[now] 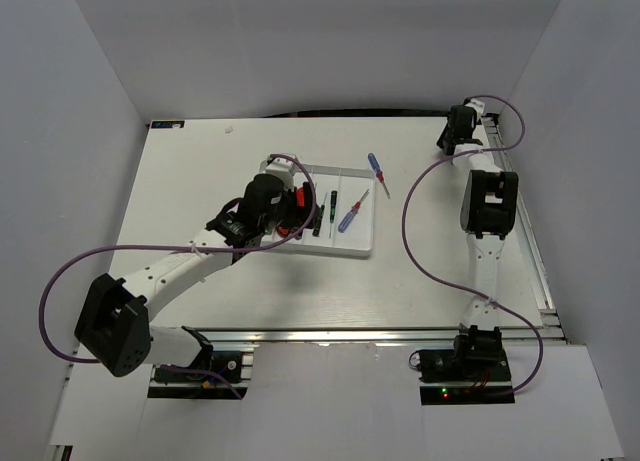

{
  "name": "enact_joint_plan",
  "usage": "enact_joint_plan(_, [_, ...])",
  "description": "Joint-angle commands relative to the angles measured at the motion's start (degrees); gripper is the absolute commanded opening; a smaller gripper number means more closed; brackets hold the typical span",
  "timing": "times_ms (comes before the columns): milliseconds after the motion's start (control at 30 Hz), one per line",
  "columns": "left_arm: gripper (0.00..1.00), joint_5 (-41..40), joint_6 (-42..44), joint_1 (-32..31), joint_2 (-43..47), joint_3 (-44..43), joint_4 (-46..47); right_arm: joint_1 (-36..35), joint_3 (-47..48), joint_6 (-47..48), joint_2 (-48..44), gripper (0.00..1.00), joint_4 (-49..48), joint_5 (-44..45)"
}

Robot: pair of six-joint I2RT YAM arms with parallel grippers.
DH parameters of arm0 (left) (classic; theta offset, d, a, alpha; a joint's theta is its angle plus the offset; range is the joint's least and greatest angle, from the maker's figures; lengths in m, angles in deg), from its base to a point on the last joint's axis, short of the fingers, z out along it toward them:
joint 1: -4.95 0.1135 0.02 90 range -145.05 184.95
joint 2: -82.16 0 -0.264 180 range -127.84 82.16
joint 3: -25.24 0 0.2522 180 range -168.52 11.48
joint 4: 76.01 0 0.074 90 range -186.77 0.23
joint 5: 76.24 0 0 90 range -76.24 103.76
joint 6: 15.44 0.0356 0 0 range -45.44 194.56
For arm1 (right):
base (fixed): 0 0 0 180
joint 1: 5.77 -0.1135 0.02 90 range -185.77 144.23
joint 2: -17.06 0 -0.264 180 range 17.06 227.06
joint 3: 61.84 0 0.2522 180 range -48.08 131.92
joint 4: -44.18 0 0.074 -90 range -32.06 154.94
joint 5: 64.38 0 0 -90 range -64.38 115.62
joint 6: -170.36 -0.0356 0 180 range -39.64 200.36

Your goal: Sort the tools into containers

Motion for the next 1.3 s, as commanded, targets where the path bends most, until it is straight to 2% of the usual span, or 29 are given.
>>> enact_joint_plan(0, [0.98, -0.6, -0.23, -0.21, 3.71, 0.41, 1.04, 0.37, -3.89, 0.03, -3.79, 0.07, -0.71, -1.07])
enact_joint_plan(100, [0.98, -0.51, -0.41, -0.12, 4.68, 0.76, 1.13, 0.72, -7.85, 0.03, -6.95, 0.0, -3.42, -2.03])
enact_joint_plan(367, [0.98, -0.16, -0.58, -0.21, 7.41, 2.43, 1.66, 1.77, -27.89, -0.94, -19.42, 0.0, -6.06, -6.25])
enact_joint_plan(633, [0.98, 1.25, -1.46, -0.12, 9.87, 4.89, 2.98, 2.92, -39.94, 0.29, -32.17, 0.0, -4.23, -18.37])
enact_joint_plan(767, [0.98, 1.86, -1.9, -0.21, 10.74, 5.85, 3.24, 2.74, -47.13, 5.2, -38.23, 0.0, -3.79, -28.99])
enact_joint_plan(967, [0.98, 1.43, -2.69, -0.12, 11.89, 6.73, 3.68, 0.47, -59.0, 17.68, -51.57, 0.0, -3.34, -39.02])
enact_joint_plan(1000, [0.98, 1.16, -2.61, -0.21, 12.24, 6.82, 3.68, -0.06, -62.15, 21.26, -53.0, 0.0, -3.08, -39.74])
enact_joint_plan(1133, [0.98, 0.81, -2.34, -0.12, 13.12, 7.0, 4.12, -3.57, -68.59, 24.45, -59.85, 0.0, -2.64, -41.76])
enact_joint_plan(1267, [0.98, 0.55, -2.25, -0.21, 14.0, 6.91, 4.03, -9.64, -71.94, 23.59, -64.95, 0.0, -2.9, -41.33])
